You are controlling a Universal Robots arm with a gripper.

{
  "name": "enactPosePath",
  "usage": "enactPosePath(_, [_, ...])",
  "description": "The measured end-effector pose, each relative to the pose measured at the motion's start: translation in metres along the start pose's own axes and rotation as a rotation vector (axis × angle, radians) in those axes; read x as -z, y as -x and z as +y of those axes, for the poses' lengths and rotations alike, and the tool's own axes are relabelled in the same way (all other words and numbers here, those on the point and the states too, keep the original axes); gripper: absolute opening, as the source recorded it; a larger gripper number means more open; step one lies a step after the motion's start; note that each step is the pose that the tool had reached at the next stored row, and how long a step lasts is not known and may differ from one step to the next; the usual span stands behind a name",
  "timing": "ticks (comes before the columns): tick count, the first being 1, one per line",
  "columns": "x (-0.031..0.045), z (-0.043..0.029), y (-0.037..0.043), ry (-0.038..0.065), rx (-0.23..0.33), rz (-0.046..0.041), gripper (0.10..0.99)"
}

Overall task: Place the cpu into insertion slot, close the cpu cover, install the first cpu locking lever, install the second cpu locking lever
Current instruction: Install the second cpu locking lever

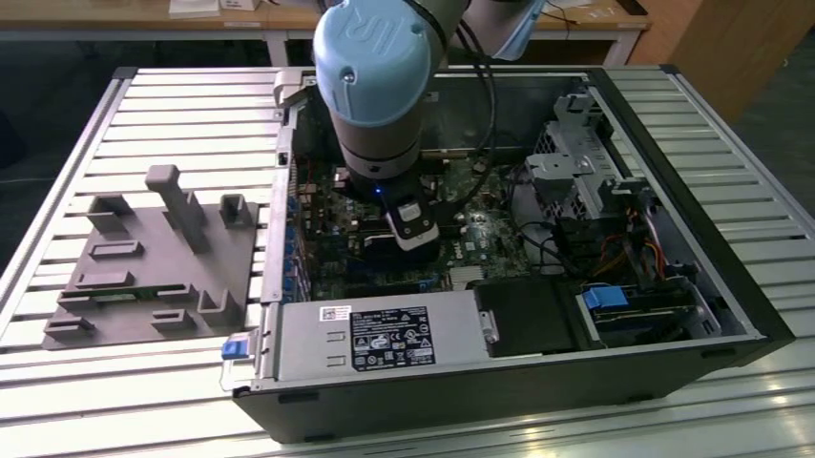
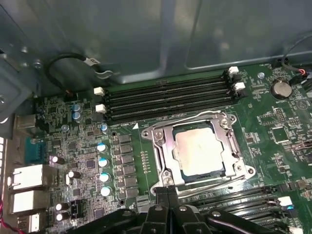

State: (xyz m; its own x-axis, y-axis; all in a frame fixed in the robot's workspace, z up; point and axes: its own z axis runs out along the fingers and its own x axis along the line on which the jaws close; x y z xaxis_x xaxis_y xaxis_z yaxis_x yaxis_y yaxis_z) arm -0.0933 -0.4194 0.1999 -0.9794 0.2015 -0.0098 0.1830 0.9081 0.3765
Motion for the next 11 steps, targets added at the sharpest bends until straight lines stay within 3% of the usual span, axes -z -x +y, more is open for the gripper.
enactPosePath(11, [-0.0062, -0.0039, -0.0055, 0.011, -0.001, 0.0019, 0.106])
